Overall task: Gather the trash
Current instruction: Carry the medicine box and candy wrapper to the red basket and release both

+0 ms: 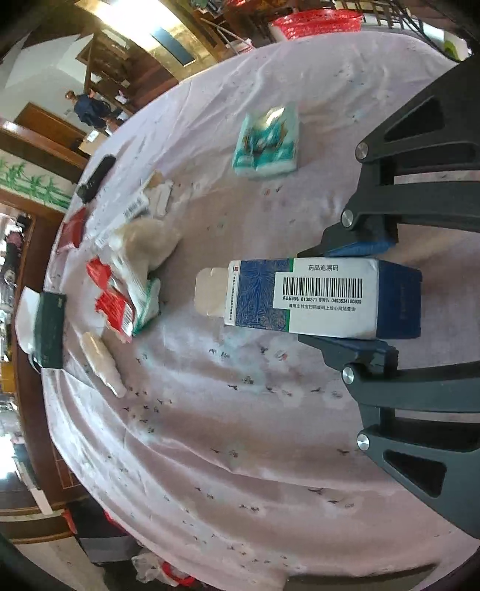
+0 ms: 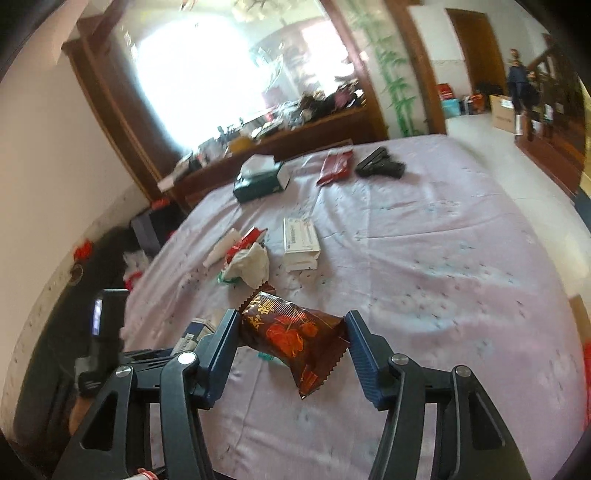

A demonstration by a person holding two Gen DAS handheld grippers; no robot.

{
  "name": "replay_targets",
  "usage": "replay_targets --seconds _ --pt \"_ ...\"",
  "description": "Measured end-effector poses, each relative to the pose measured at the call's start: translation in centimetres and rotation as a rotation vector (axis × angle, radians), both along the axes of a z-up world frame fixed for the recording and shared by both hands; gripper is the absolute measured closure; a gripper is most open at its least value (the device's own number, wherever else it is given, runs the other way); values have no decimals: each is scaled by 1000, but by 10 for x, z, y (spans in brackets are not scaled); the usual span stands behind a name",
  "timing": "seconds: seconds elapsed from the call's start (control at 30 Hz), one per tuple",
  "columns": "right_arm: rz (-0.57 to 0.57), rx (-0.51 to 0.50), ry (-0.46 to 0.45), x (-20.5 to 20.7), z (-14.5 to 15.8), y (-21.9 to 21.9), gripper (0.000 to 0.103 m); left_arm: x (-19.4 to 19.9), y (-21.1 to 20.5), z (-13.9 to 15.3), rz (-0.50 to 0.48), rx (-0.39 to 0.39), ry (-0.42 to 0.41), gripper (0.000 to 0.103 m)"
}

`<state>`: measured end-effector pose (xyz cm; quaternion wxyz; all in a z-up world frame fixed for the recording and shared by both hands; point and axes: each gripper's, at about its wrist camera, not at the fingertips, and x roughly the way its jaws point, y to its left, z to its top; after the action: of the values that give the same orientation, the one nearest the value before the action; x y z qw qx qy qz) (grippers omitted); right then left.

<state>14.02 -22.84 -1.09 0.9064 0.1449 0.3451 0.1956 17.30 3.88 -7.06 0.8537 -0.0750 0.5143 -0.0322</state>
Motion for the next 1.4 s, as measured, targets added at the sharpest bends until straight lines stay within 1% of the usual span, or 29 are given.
replay_targets --seconds 0.1,0.2,0.37,0.6,0.7,0.87,1.03,1.17,1.4 --pt "-42 19 -34 -28 14 -17 42 -21 -11 21 -22 -21 -61 70" --pt "-84 21 -83 -58 30 -32 42 -48 -28 51 -57 -57 -133 70" --pt "-141 29 -180 -111 60 -54 42 -93 -72 105 -166 -125 -249 70" --pt "-228 0 -286 -175 97 -87 42 -136 -126 164 -281 -121 -402 70" --pt "-275 -6 -322 -198 108 -103 42 -155 -150 185 -307 -82 -476 70" --pt "-353 -1 -368 -233 124 -129 42 -176 -178 209 -354 -73 -542 70" --pt "-428 -8 -401 -260 136 -149 42 -189 -197 225 -396 -69 -599 70" --pt "-471 -11 -414 -274 141 -161 42 -195 -213 234 -429 -78 -621 70" --pt "-522 -21 -425 -292 145 -172 42 -201 -230 240 -463 -80 -647 69"
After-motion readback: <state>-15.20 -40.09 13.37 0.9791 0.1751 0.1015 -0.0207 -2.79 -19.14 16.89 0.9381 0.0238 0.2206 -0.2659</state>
